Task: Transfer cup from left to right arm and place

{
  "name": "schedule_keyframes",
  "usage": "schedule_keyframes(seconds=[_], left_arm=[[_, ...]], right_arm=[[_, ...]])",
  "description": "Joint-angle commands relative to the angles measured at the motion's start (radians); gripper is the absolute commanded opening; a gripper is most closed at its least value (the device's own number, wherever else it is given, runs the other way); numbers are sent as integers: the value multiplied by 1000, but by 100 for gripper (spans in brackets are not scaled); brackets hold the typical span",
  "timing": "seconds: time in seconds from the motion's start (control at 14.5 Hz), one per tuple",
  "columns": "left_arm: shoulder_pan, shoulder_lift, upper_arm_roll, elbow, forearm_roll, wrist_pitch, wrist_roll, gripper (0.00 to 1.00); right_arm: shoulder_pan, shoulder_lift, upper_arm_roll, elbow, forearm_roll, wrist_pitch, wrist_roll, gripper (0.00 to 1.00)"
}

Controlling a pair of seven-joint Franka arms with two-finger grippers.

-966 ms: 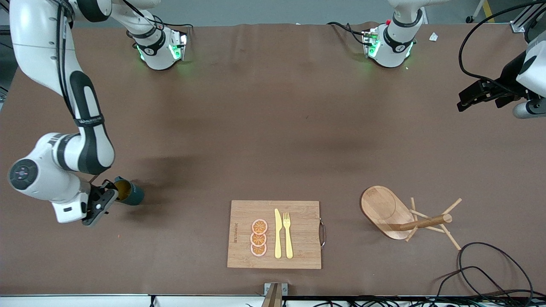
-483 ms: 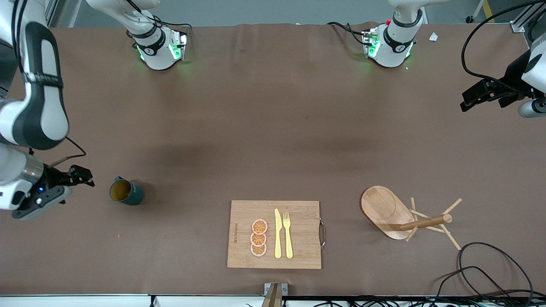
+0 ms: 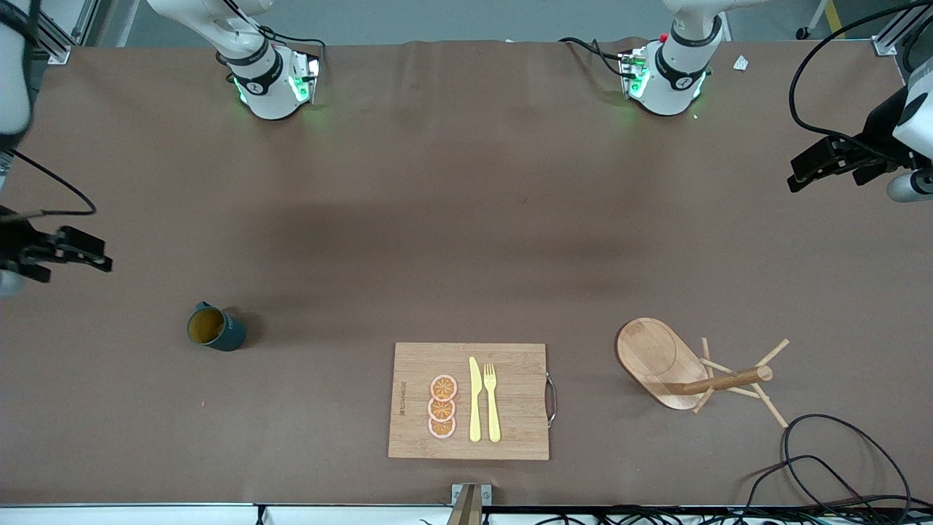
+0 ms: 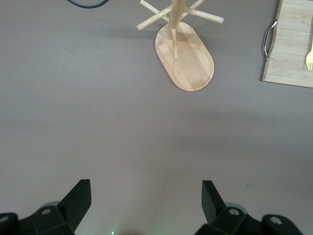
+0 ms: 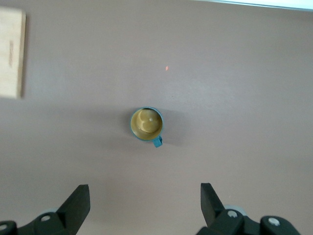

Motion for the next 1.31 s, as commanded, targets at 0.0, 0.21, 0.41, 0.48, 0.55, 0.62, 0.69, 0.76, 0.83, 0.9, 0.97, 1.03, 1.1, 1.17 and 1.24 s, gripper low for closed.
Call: schedule_keyframes(seconds=[0.0,0.21,0.41,0.48,0.55,0.62,0.69,0.76,0.83,0.9,0.97,1.03,1.1,1.17,1.24], left_arm=[[-24,-9,9,-3,16,9,20,100],[-157,-16,131,-12,16,0,20,100],[-157,-15,126,-8,16,-2,40,100],[-159,-13,126,-6,16,-2,52,100],[-159,-12,126,-3,17,0,53,100],[-156,-12,127,0,17,0,53,100],[-156,-10,127,8,16,0,51,100],[-156,-9,129,9,17,0,51,100],[-157,-9,129,9,19,0,49,100],[-159,-10,127,8,20,-2,49,100],[-160,-10,124,8,22,-2,49,100],[-163,-12,124,8,27,-2,51,100],[-164,-12,123,9,31,-11,49,100],[-167,-10,123,9,48,-17,49,100],[-170,-10,118,9,54,-19,48,100]], right_arm=[[-7,-88,14,-21,8,-62,116,100],[2,-141,21,-25,10,-70,269,100],[18,-181,19,-36,-4,-67,308,100],[19,-192,19,-36,-22,-63,308,100],[22,-201,21,-34,-43,-61,310,100],[27,-215,21,-37,-56,-61,311,100],[30,-224,21,-44,-60,-61,326,100],[28,-236,21,-51,-60,-64,333,100],[30,-249,21,-66,-66,-64,334,100],[33,-255,21,-73,-79,-66,334,100],[33,-257,22,-73,-86,-70,334,100],[33,-258,22,-73,-86,-72,334,100],[33,-260,24,-73,-88,-73,334,100],[33,-260,25,-73,-86,-76,334,100],[33,-260,27,-73,-88,-84,334,100]])
